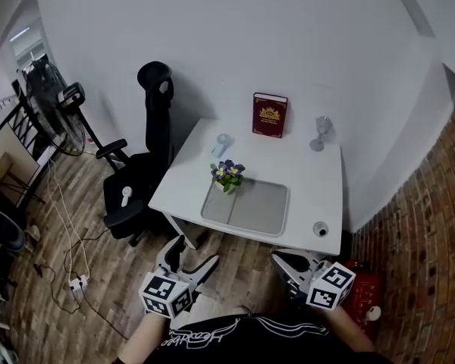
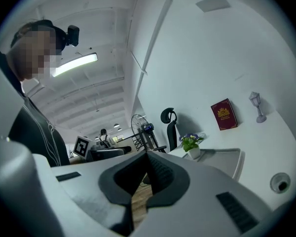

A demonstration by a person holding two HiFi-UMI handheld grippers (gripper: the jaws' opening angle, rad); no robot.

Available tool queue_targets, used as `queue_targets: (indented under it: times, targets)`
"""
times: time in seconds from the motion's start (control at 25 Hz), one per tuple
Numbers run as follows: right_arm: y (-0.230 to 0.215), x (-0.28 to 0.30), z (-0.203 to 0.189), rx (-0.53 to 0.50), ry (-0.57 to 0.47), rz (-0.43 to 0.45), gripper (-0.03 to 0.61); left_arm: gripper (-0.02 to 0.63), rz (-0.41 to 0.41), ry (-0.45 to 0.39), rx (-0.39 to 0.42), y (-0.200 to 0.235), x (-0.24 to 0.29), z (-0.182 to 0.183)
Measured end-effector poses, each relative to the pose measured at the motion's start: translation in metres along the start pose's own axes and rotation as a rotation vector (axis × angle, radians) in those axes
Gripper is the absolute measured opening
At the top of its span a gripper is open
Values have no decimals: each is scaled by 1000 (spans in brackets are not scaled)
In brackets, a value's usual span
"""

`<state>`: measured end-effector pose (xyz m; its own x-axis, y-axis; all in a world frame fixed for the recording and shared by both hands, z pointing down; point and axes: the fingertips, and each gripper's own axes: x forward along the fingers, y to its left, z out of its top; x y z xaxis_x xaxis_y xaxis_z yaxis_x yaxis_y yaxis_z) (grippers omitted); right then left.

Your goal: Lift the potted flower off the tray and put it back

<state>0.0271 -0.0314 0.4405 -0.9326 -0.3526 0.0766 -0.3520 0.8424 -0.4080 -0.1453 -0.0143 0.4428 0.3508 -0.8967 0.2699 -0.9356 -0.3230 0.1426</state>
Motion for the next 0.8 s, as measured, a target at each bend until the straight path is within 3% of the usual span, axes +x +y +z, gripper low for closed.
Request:
queue_targets:
  times: [0.24, 0.8]
  targets:
    - [-20, 25, 7, -19, 19, -12, 0, 422, 27, 21, 17, 44, 56, -4]
    - [-83, 61, 37, 6, -13, -148, 0, 422, -66, 283, 104, 115, 201, -54]
